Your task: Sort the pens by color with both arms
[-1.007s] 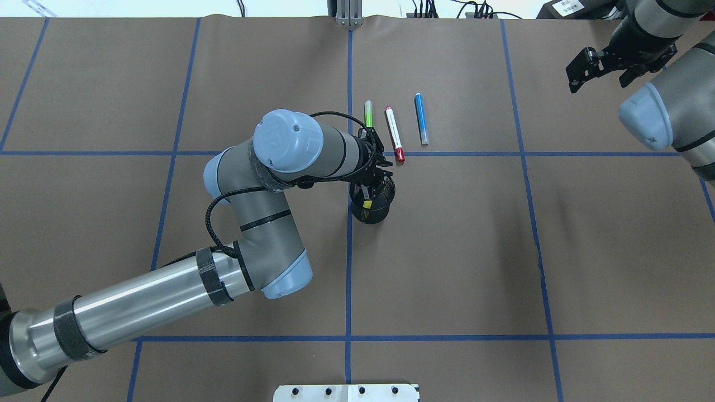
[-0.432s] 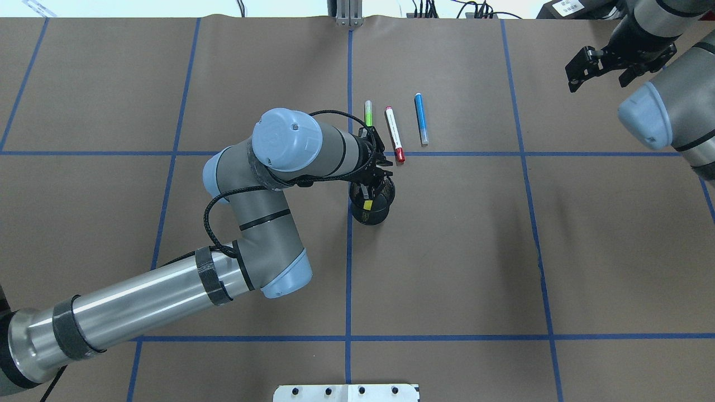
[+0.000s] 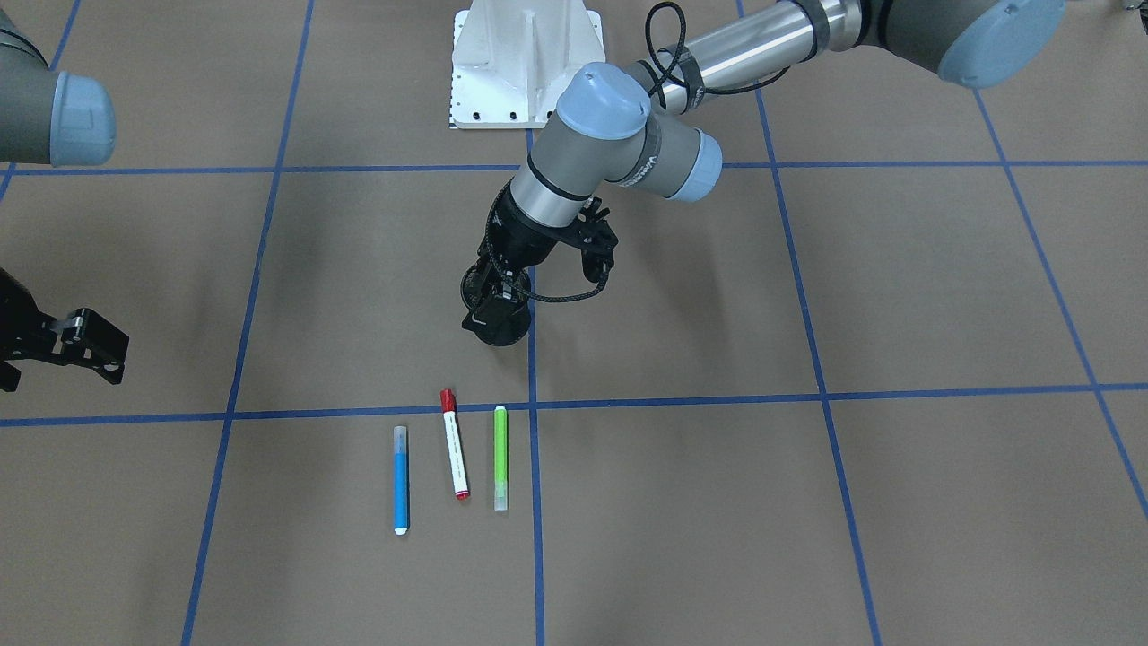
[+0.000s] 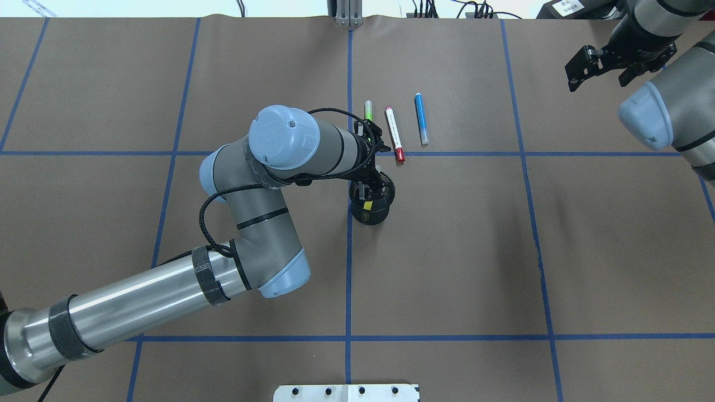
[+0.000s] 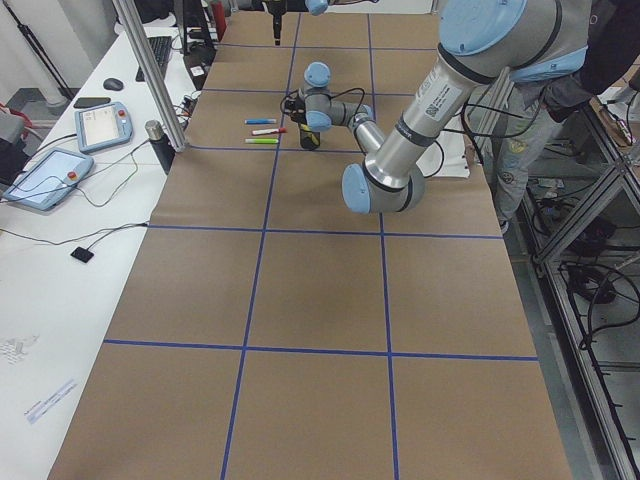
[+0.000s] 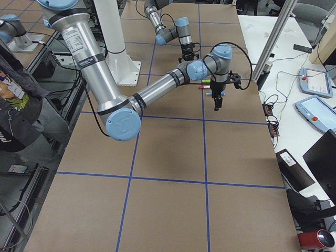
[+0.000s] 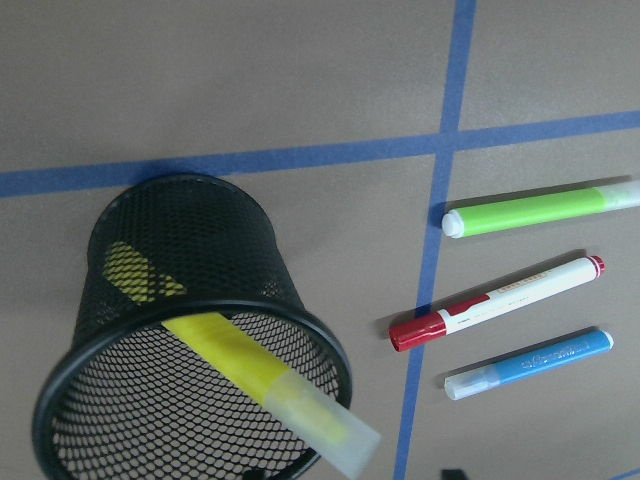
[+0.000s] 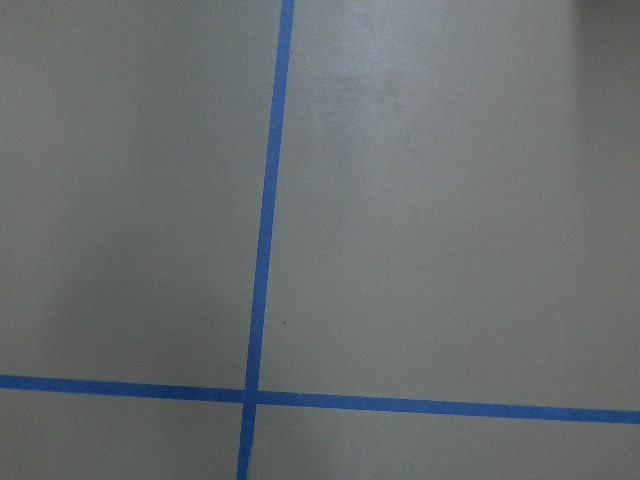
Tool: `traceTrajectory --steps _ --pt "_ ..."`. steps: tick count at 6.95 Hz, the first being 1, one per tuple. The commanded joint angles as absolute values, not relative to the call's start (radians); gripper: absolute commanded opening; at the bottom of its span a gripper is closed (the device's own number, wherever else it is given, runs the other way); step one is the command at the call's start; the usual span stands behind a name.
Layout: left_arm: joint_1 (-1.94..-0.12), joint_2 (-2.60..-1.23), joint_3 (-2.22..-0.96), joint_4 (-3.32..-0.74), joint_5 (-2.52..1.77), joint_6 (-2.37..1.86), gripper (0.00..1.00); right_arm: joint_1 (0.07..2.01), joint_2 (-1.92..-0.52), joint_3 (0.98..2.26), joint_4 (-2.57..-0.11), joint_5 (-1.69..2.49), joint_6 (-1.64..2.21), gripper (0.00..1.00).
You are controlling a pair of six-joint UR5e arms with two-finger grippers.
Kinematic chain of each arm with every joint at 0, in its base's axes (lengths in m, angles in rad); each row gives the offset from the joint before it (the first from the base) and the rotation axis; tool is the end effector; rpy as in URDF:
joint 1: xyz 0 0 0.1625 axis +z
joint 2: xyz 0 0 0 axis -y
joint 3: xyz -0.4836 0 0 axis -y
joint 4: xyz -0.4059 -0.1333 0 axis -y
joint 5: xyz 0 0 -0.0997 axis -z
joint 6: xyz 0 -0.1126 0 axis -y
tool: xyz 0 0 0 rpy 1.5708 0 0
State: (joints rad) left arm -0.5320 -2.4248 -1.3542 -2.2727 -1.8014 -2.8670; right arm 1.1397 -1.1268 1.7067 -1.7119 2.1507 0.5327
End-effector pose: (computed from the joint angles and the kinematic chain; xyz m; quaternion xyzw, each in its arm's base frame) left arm 0.6524 -0.5088 0.1668 -0.3136 0.5385 -0.5732 0.5320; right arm -0.2181 -0.6455 0.4197 0.0555 -0.3439 -0.0147 0.9372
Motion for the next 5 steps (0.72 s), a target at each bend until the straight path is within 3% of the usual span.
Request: traceTrajectory --steps 1,5 --pt "-0.532 -2.383 -1.4 -2.263 -1.804 -2.878 0.77 1.14 -1.129 1.716 -1.712 2.151 0.549 1.0" --pt "-0.528 -2.419 -1.538 -1.966 -1.874 -2.424 0.75 1.132 -1.129 1.718 -1.715 2.135 0.568 1.0"
